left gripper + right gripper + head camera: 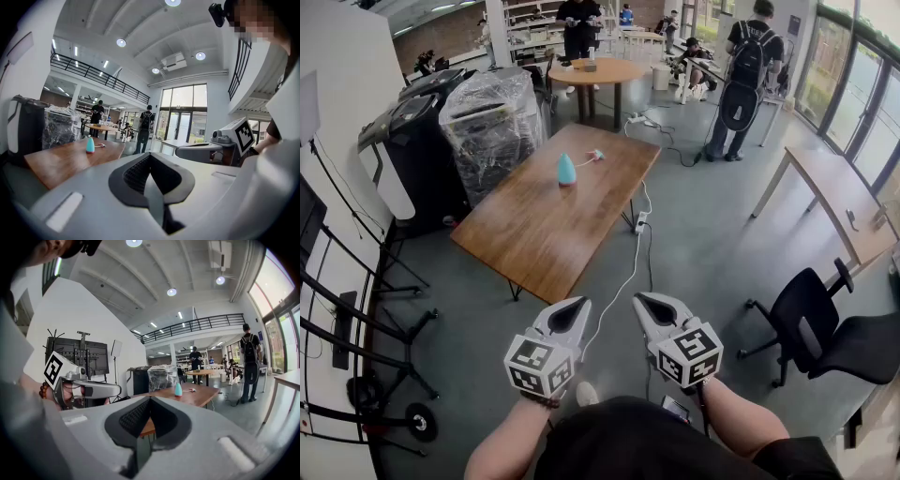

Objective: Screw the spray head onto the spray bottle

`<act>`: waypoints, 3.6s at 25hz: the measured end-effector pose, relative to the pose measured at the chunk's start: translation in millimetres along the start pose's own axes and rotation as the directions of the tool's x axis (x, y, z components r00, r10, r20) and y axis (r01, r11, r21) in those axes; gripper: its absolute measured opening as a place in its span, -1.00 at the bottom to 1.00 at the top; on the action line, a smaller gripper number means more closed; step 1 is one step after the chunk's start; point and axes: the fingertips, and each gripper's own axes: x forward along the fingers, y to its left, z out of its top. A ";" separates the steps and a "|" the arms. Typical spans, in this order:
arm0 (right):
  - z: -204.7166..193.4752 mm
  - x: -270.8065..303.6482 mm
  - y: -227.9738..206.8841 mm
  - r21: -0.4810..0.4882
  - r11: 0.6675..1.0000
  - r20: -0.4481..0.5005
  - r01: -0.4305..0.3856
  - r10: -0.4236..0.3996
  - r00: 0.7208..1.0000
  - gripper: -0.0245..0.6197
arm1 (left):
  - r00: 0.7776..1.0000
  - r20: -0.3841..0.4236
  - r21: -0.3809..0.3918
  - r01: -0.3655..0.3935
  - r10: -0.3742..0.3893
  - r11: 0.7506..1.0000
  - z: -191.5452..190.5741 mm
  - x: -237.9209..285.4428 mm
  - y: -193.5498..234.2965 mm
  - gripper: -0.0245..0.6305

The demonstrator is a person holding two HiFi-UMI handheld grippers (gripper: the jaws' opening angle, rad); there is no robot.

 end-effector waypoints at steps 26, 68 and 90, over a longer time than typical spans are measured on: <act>32.8 189.5 -73.1 0.008 0.998 -0.055 -0.061 0.061 0.997 -0.95 | 0.998 -0.030 -0.017 -0.060 0.059 0.998 34.4 105.9 164.4 -0.88; 72.8 410.2 -288.7 -0.037 0.978 -0.214 -0.206 0.193 0.958 -0.95 | 0.983 -0.047 -0.053 -0.180 0.178 0.982 69.0 351.0 316.0 -0.88; 39.8 550.0 -323.2 -0.042 0.865 -0.435 -0.500 0.435 0.789 -0.95 | 0.922 -0.180 -0.089 -0.363 0.343 0.928 43.2 433.4 406.7 -0.80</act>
